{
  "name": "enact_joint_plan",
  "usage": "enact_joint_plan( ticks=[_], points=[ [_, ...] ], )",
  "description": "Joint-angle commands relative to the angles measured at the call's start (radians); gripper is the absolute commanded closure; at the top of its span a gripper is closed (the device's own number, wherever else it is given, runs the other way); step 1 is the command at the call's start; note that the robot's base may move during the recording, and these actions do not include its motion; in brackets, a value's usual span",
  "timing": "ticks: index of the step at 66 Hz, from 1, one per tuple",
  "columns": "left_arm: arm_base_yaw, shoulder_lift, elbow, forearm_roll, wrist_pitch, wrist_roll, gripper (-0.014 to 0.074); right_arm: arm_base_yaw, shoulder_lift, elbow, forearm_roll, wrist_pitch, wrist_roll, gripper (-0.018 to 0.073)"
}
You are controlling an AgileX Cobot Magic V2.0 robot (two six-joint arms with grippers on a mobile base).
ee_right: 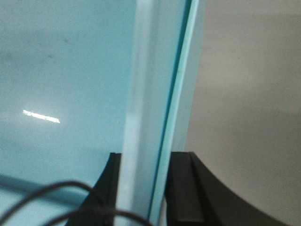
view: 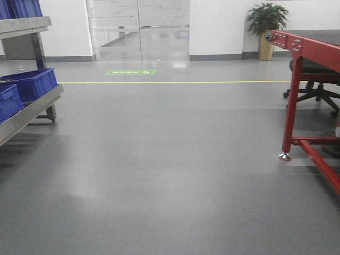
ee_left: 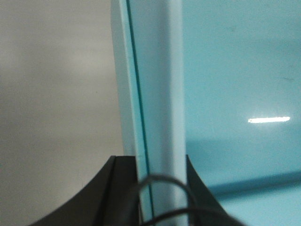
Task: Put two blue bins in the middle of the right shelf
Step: 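Hold the light-blue bin with both grippers while driving past the red table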
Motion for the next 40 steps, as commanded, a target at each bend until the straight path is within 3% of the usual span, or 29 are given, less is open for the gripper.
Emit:
enact_joint_plan(
  ticks=[1,40],
  points=[
    [-0.007,-0.019,-0.017,-0.071,-0.097,0.016,0.0707,-0.001,-0.016,-0.017,0.031,-0.083,-0.001,0.0713],
    [-0.007,-0.019,-0.017,-0.071,-0.105,0.016,0.0707,-0.001,-0.016,-0.017,0.031,-0.083,-0.001,0.0713]
  ],
)
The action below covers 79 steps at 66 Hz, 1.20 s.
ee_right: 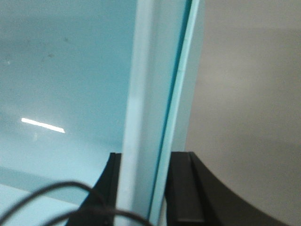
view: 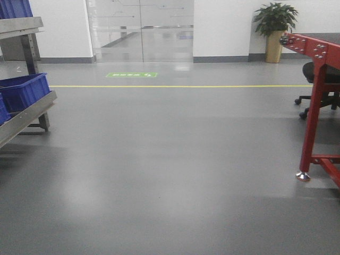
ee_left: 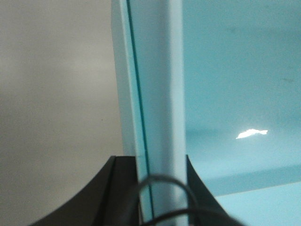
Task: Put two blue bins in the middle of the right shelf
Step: 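Hold the light-blue bin with both grippers while driving past the red table, then hold the light-blue bin with both grippers while turning toward a blue-bin shelf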
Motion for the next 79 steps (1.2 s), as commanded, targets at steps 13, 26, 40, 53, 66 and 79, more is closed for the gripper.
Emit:
enact_joint_plan(
  ticks=[13,26,40,53,66,79],
  points=[
    [-0.007,-0.019,-0.017,-0.071,-0.097,0.012,0.0707,-0.001,-0.016,-0.017,0.031,-0.083,-0.001,0.0713],
    [-0.007,-0.019,-0.017,-0.071,-0.099,0.012,0.0707,-0.001,-0.016,-0.017,0.031,-0.083,-0.001,0.0713],
    [-0.007,-0.019,-0.017,-0.071,-0.099,0.012,0.0707,-0.001,-0.016,-0.017,0.031,-0.083,-0.001,0.0713],
    [-0.007,-0.019,-0.017,-0.071,-0.101,0.012,0.0707,-0.001,-0.016,-0.017,0.031,-0.086,-0.001,0.0713],
    [-0.007,-0.019,-0.017,-0.071,-0.101,0.012,0.0707,-0.001,-0.016,-0.017,0.031,-0.091,-0.001,0.0713],
    [-0.007,-0.019,-0.017,-0.071,-0.101,0.012,0.0707,-0.001,-0.016,-0.017,0.031,-0.092,-0.001,0.0713]
  ],
)
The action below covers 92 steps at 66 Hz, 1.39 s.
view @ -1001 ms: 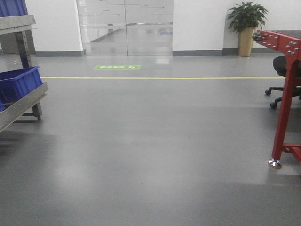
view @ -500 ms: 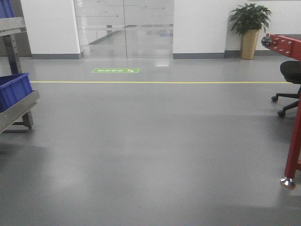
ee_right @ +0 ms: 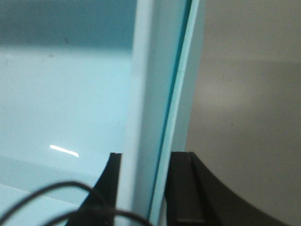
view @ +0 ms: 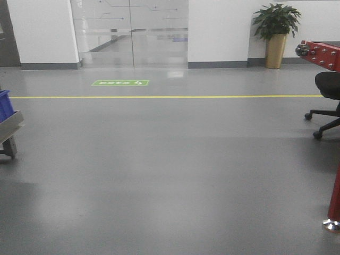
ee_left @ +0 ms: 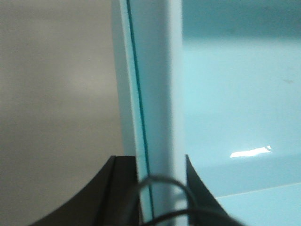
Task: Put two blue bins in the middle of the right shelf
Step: 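Hold the light-blue bin with both grippers while turning toward a blue-bin shelf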
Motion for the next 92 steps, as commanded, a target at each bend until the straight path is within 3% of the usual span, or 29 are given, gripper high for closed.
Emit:
enact_joint_plan(
  ticks=[1,92],
  points=[
    [-0.007,-0.019,-0.017,-0.071,-0.093,0.010,0.0707,-0.001,-0.016,-0.017,0.031,-0.086,-0.001,0.0713],
    [-0.007,-0.011,-0.017,-0.066,-0.096,0.010,0.0707,-0.001,-0.016,-0.017,0.031,-0.114,-0.001,0.0713]
  ],
)
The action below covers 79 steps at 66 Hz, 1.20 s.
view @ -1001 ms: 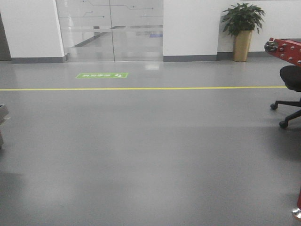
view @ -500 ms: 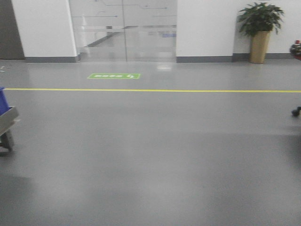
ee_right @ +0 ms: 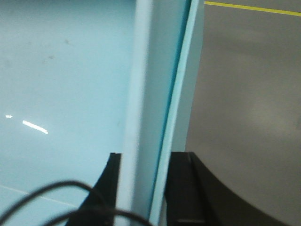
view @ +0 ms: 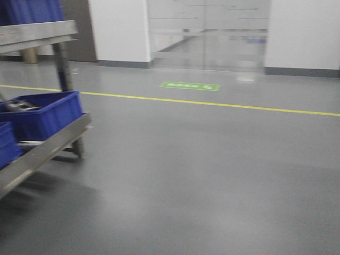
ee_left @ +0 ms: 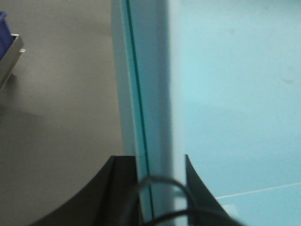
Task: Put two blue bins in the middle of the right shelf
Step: 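Hold the light-blue bin with both grippers while turning toward a blue-bin shelf, then hold the bin with both grippers while approaching the shelf with the red bag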
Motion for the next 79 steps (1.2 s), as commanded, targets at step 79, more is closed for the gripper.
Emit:
enact_joint_plan(
  ticks=[79],
  points=[
    [-0.007,-0.013,-0.017,-0.066,-0.090,0.010,0.0707,0.001,-0.016,-0.017,0.035,-0.106,-0.001,0.0713]
  ],
)
